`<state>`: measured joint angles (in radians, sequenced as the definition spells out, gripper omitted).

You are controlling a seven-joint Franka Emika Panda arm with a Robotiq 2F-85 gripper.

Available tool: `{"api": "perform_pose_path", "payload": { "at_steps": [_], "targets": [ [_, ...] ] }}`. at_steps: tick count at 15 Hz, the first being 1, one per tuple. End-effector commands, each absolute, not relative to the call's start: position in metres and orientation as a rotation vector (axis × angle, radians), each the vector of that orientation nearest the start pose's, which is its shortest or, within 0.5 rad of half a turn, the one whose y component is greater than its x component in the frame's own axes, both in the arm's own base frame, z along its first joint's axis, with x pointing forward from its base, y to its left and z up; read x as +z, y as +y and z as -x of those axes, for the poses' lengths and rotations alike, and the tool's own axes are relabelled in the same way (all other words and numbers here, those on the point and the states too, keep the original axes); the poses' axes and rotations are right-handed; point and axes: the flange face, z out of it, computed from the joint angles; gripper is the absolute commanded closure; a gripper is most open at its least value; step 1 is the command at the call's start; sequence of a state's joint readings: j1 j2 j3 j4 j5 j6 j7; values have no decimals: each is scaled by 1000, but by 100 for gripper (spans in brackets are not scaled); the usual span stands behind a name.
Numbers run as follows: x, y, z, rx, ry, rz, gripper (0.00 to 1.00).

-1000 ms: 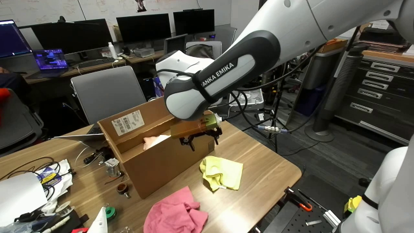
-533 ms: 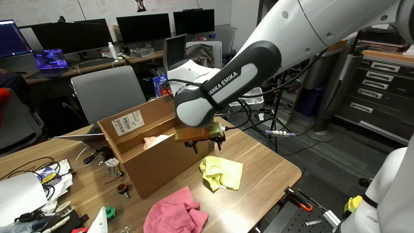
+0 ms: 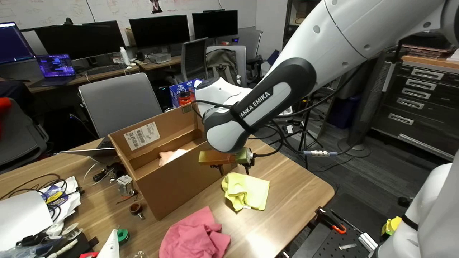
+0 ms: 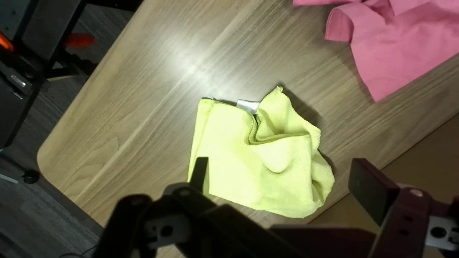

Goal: Put the peach shirt, the green and yellow towels and the pink shirt in the box respectively

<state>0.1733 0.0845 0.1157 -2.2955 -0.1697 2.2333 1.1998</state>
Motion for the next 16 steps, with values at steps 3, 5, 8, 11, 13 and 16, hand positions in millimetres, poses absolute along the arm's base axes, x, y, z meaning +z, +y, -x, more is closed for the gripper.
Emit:
{"api": "perform_pose_path", "payload": {
  "at_steps": [3, 5, 8, 11, 13, 16],
  "targets": [
    [286, 136, -451, -30, 1378, 2994, 0],
    [276, 134, -446, -38, 1395, 2977, 0],
    [264, 132, -441, -43, 1414, 2964, 0],
    [256, 129, -437, -80, 1430, 2958, 0],
    [253, 125, -436, -105, 1454, 2948, 0],
    [247, 121, -437, -146, 1477, 2959, 0]
  ]
}}
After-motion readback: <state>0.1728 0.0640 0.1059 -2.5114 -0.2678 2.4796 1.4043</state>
